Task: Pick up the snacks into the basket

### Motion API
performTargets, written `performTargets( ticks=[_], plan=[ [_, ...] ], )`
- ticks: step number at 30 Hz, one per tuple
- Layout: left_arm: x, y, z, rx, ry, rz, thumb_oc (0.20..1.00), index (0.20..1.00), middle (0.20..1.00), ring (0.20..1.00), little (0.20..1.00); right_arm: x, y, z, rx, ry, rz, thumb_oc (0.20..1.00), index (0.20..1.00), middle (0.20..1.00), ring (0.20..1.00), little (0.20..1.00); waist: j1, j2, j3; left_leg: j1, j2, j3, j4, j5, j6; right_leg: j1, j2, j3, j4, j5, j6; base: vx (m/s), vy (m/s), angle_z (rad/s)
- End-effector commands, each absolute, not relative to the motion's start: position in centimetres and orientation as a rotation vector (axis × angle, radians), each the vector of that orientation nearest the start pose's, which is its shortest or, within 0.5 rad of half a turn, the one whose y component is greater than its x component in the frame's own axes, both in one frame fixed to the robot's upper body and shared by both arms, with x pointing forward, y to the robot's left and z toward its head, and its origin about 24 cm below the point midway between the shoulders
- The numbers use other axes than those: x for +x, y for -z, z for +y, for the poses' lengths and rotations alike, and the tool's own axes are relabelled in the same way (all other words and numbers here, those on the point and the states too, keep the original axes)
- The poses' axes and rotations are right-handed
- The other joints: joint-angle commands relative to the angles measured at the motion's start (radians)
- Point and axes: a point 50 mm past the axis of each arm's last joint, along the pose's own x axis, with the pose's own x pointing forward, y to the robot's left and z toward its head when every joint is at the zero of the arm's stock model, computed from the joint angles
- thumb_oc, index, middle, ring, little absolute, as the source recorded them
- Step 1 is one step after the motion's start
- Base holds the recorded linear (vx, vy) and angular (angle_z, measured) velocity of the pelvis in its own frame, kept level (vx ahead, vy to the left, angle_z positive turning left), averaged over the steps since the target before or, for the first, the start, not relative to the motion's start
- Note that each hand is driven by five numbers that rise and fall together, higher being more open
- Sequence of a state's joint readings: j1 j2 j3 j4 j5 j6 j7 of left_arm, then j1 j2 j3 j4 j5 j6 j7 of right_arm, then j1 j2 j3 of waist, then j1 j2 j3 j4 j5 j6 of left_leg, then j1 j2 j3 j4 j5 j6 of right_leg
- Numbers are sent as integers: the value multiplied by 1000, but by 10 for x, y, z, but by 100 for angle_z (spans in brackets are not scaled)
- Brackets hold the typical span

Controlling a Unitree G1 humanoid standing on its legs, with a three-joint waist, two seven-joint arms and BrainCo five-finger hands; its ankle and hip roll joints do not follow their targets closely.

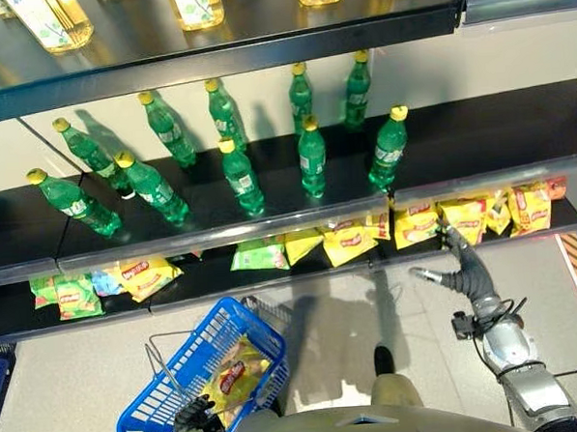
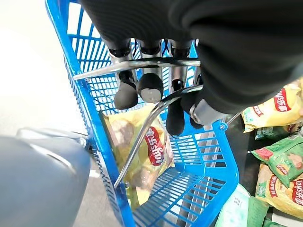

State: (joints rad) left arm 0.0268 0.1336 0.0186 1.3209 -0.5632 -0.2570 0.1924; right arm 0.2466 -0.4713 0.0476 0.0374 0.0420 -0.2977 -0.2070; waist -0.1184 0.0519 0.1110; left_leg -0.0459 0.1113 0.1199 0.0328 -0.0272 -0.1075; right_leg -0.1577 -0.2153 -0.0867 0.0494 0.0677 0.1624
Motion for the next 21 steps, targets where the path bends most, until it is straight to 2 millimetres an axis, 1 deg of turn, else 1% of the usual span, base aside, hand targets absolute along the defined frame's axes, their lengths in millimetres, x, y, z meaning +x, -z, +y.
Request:
performTargets(
  ticks=[1, 3, 6, 7, 9, 10, 11, 13, 17, 21],
  plan=[
    [91, 150, 256, -141, -769, 906, 200, 200, 200, 200, 200, 206, -74, -233, -324, 193, -293, 1000, 1000, 1000, 1000, 1000, 17, -35, 20, -63, 18, -8, 139, -53, 36, -80, -15, 38, 149, -42, 21, -46, -2, -6],
    [96, 148, 257, -142, -771, 889, 200, 200, 200, 200, 200, 215, -82, -227, -280, 206, -339, 1000, 1000, 1000, 1000, 1000, 25, -30, 39, -87, 12, -17, 151, -47, 34, -91, -20, 32, 158, -43, 21, -57, -5, -3],
    [98, 147, 257, -138, -769, 881, 200, 200, 200, 200, 200, 220, -86, -224, -274, 209, -359, 1000, 1000, 1000, 1000, 1000, 30, -27, 47, -98, 10, -22, 154, -44, 33, -95, -21, 30, 160, -43, 20, -46, -10, 8],
    [102, 146, 256, -129, -761, 876, 200, 200, 200, 200, 200, 229, -93, -218, -287, 213, -392, 1000, 1000, 1000, 1000, 1000, 41, -20, 61, -113, 7, -30, 157, -38, 31, -100, -24, 27, 160, -43, 18, -47, -14, 10],
    [104, 145, 256, -121, -760, 868, 200, 200, 200, 200, 200, 239, -100, -214, -274, 236, -434, 1000, 1000, 1000, 1000, 1000, 52, -12, 74, -130, 5, -38, 163, -33, 31, -111, -26, 22, 165, -41, 16, -43, -16, 16],
    [104, 145, 256, -121, -760, 868, 200, 200, 200, 200, 200, 239, -100, -214, -274, 236, -434, 1000, 1000, 1000, 1000, 1000, 52, -12, 74, -131, 5, -38, 163, -33, 31, -111, -26, 22, 165, -41, 16, -37, -15, 19],
    [105, 145, 255, -115, -759, 865, 200, 200, 200, 200, 200, 248, -106, -210, -268, 262, -460, 1000, 1000, 1000, 1000, 1000, 62, -5, 85, -142, 4, -42, 162, -26, 31, -116, -25, 21, 165, -40, 13, -32, -17, 13],
    [107, 144, 254, -110, -761, 859, 200, 200, 200, 200, 200, 260, -111, -207, -263, 304, -482, 1000, 1000, 1000, 1000, 1000, 73, 0, 95, -152, 0, -49, 162, -21, 31, -122, -25, 19, 165, -38, 10, -19, -10, 4],
    [112, 143, 251, -103, -757, 845, 200, 200, 200, 200, 200, 277, -121, -215, -233, 458, -506, 1000, 1000, 1000, 1000, 1000, 90, 14, 115, -174, -7, -60, 166, -15, 34, -134, -28, 10, 167, -36, 7, -24, -1, 9],
    [119, 141, 251, -98, -762, 827, 200, 200, 200, 200, 200, 284, -128, -221, -191, 574, -524, 1000, 1000, 1000, 1000, 1000, 101, 25, 129, -197, -14, -74, 174, -10, 35, -145, -28, 3, 177, -37, 2, -17, -6, 12]
  ],
)
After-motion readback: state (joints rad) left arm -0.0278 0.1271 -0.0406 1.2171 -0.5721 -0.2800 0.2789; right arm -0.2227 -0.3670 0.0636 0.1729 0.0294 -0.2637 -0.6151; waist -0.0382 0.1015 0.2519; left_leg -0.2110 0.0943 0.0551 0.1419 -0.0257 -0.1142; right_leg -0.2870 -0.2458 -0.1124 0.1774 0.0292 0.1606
